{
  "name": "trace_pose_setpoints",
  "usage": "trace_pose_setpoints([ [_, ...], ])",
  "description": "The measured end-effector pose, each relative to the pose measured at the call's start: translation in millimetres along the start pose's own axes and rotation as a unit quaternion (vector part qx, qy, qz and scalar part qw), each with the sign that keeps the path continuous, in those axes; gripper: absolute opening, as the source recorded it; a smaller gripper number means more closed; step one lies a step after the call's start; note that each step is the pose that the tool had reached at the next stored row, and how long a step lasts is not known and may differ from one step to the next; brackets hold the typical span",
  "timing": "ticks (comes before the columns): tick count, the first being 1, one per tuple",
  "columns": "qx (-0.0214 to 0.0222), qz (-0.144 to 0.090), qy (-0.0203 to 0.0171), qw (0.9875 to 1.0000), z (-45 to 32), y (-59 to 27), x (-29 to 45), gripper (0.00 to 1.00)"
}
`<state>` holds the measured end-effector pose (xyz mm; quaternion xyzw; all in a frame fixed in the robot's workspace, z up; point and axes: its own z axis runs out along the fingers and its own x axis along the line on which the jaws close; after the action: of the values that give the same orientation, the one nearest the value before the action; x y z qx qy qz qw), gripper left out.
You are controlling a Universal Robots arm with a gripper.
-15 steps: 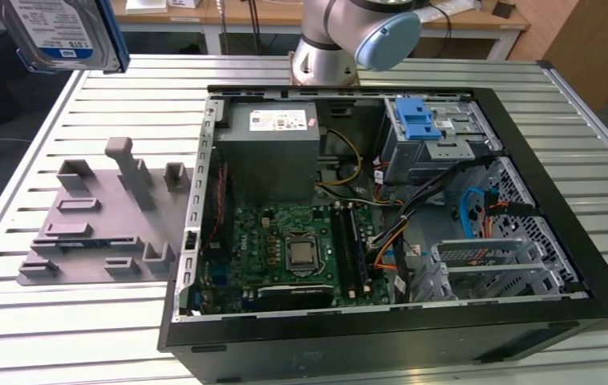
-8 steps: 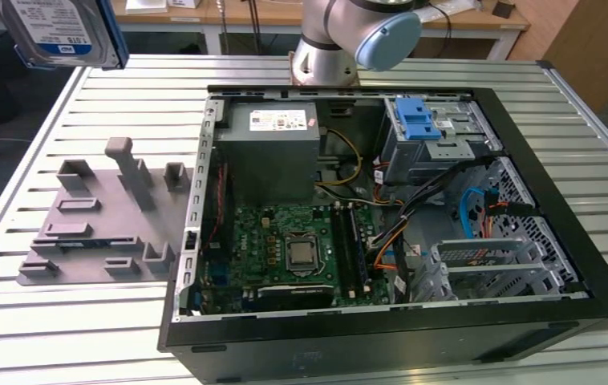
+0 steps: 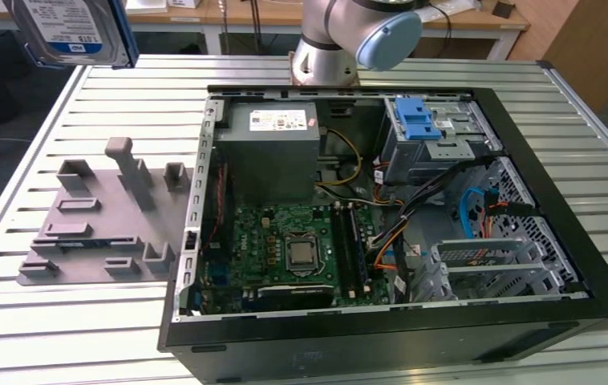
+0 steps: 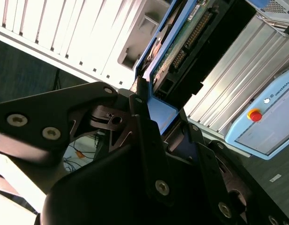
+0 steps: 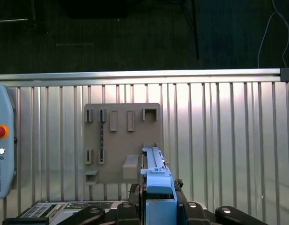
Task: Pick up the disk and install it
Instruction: 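Pick up the disk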
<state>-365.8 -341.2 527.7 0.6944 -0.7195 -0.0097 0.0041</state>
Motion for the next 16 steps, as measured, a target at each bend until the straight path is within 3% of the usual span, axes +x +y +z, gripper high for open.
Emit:
trace_pose_setpoints([
  [8,-0.0032,0.000,0.0001,1.0000,-0.3,-14.2,0.6,0.36],
  [16,-0.0081,0.000,0.0003,1.0000,-0.7,-35.7,5.9,0.36],
])
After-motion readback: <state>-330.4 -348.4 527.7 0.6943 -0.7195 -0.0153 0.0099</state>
